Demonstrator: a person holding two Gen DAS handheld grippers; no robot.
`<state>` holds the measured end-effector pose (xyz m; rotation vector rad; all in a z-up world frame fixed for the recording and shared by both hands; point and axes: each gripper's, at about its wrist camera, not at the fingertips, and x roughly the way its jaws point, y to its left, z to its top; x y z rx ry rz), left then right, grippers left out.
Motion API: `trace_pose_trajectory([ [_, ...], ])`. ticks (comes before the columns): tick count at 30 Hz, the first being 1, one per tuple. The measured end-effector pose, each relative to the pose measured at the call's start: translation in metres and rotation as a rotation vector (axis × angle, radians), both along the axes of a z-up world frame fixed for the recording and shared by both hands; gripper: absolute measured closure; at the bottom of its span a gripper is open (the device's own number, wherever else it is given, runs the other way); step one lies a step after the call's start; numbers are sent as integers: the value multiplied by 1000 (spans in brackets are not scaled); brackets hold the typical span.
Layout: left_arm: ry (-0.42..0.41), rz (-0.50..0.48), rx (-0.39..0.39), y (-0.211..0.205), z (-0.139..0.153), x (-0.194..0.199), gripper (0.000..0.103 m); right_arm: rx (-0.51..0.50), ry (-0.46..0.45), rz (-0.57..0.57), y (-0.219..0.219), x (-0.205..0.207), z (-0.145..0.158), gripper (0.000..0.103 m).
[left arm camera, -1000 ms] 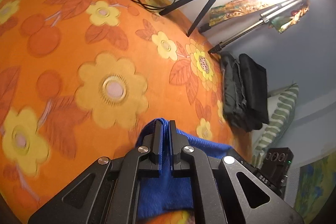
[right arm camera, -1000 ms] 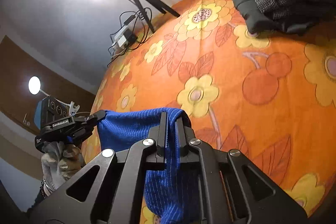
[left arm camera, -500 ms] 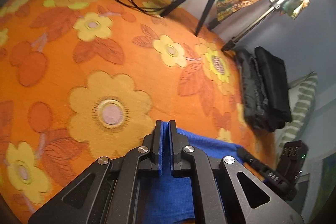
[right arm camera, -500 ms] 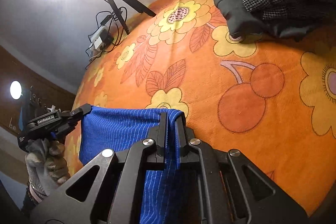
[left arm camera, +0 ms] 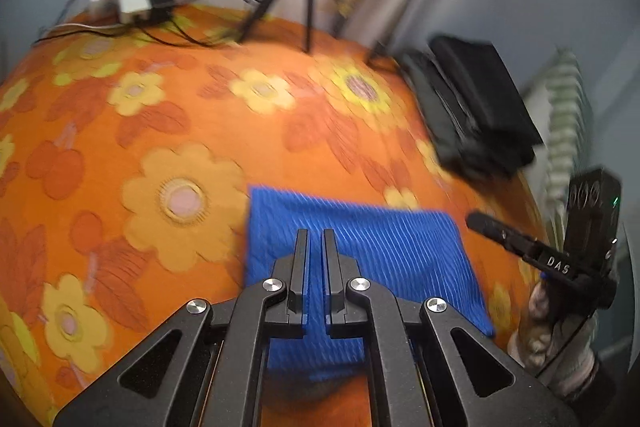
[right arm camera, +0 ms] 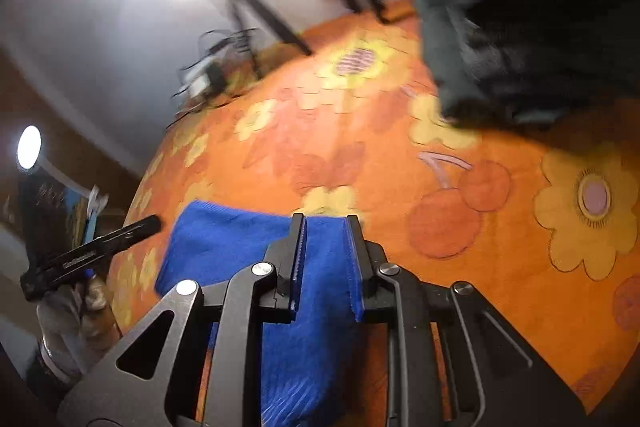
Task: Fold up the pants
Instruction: 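Open the right gripper and release the folded briefs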
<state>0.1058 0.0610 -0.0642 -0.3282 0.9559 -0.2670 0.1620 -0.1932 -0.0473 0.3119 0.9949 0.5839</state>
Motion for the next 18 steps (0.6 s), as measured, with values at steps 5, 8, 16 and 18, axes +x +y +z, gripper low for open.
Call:
trace_pose_trajectory([
  [5,37,-49,40,-10,-14,-12,99,-49,-28,145,28,-26,3,83],
  [8,63,-61,103,-13,-28,-20,99,-81,-18,196,34,-36,-5,83],
  [16,48,-51,73,0,-24,-30,99,-80,31,174,14,-36,-16,83],
  [18,16,-38,89,2,-17,-30,94,-55,32,137,6,-33,-11,81],
])
